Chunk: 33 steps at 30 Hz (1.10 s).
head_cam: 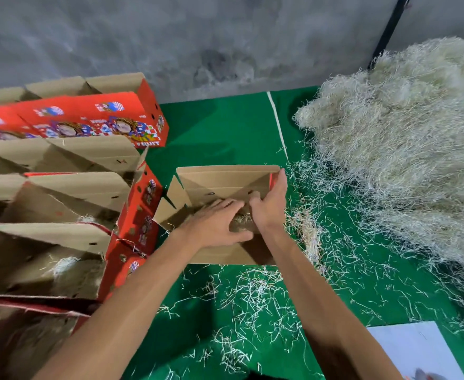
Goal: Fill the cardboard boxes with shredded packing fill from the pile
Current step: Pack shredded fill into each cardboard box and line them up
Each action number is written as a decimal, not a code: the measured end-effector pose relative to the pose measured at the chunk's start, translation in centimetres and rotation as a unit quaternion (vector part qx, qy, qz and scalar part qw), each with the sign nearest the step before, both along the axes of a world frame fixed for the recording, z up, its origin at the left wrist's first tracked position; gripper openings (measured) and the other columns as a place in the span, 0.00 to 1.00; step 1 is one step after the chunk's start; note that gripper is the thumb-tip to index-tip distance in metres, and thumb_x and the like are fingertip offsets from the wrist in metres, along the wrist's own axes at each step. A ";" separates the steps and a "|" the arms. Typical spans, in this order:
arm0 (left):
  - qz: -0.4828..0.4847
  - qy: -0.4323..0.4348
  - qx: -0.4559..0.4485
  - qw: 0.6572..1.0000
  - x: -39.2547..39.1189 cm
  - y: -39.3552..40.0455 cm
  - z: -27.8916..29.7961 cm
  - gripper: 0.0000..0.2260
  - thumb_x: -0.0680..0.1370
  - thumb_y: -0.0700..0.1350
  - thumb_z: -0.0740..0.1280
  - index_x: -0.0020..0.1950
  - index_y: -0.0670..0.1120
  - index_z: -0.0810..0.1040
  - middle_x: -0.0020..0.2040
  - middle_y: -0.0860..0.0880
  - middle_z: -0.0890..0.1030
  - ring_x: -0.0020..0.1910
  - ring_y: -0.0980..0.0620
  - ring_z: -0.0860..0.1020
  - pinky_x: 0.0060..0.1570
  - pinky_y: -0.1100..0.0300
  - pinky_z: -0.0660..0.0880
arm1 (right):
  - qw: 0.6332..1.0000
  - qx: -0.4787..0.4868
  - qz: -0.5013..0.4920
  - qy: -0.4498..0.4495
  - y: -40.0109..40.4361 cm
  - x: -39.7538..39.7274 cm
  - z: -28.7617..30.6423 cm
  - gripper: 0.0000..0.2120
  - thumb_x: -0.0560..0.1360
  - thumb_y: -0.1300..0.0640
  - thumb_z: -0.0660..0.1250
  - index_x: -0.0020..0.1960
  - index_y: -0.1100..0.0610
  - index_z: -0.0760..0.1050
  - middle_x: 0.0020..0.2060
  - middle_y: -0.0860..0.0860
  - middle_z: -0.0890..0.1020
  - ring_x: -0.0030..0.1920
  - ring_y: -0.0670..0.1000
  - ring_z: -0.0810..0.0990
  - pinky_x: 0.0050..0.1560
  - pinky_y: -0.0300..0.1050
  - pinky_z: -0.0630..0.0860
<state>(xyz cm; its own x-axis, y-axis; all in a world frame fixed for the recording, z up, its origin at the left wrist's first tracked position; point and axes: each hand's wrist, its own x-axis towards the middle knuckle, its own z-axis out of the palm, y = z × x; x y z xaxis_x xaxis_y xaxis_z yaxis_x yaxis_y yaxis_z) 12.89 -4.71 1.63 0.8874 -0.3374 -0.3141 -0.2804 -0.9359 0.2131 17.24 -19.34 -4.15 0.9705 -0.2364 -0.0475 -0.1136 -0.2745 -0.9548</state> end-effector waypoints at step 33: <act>-0.031 -0.147 0.198 0.969 11.3 1.8 3.8 0.12 0.72 0.38 0.72 0.51 0.51 0.84 0.51 0.51 0.83 0.59 0.48 0.74 0.73 0.46 0.55 | 0.971 0.117 -0.030 0.206 -0.8 5.3 -2.7 0.15 0.83 0.56 0.60 0.69 0.57 0.68 0.52 0.59 0.82 0.47 0.60 0.84 0.49 0.63 0.83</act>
